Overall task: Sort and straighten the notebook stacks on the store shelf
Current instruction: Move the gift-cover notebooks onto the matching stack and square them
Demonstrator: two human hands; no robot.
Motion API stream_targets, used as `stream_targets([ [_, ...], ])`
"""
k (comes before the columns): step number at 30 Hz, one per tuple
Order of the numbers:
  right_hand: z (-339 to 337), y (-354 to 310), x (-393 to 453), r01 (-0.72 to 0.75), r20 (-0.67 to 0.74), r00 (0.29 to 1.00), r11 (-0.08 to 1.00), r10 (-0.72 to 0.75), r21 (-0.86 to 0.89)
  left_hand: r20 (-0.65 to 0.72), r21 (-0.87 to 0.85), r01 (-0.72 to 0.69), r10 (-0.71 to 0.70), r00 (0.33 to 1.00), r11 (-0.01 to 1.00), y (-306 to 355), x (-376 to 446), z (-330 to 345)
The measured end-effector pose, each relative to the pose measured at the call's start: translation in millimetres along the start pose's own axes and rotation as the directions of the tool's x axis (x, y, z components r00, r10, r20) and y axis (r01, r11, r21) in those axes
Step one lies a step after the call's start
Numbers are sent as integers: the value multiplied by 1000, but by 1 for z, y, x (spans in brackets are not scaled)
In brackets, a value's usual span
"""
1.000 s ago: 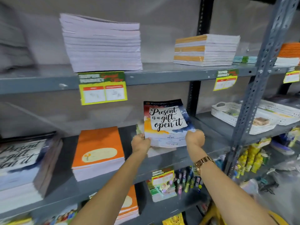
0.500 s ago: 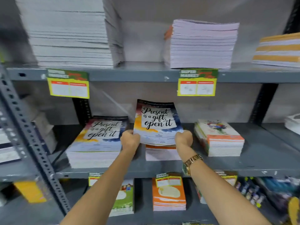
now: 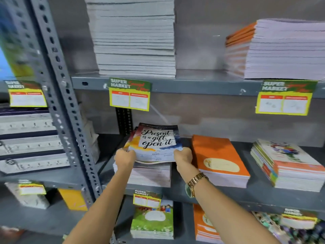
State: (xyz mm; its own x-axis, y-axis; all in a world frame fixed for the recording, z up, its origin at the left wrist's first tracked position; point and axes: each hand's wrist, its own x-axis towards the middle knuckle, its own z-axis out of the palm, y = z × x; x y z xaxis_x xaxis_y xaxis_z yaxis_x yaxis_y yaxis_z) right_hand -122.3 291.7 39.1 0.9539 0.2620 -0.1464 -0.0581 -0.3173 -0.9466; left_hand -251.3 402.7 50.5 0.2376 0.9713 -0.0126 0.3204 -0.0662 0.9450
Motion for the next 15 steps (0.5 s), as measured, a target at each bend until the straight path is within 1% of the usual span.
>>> stream_targets([
  [4, 22, 4, -3, 13, 53, 999, 995, -8, -95, -11, 98, -85, 87, 996, 992, -13, 27, -14],
  [7, 28, 9, -7, 36, 57, 998, 981, -25, -190, 16, 232, -158, 158, 987, 960, -21, 37, -17],
  [9, 30, 9, -11, 74, 60, 996, 960, -60, -270, 59, 339, -217, 209, 976, 915, -25, 40, -17],
  [11, 31, 6, -16, 126, 85, 991, 924, -102, -360, 122, 465, -298, 274, 954, 833, -26, 39, -19],
  [13, 32, 4, -22, 178, 103, 984, 866, -147, -468, 159, 623, -376, 359, 920, 686, -26, 37, -20],
  [14, 32, 4, -26, 214, 95, 977, 815, -193, -538, 166, 677, -394, 393, 905, 622, -26, 36, -21],
  [15, 30, 4, -28, 268, 91, 959, 751, -269, -603, 181, 693, -424, 429, 885, 583, -27, 35, -21],
])
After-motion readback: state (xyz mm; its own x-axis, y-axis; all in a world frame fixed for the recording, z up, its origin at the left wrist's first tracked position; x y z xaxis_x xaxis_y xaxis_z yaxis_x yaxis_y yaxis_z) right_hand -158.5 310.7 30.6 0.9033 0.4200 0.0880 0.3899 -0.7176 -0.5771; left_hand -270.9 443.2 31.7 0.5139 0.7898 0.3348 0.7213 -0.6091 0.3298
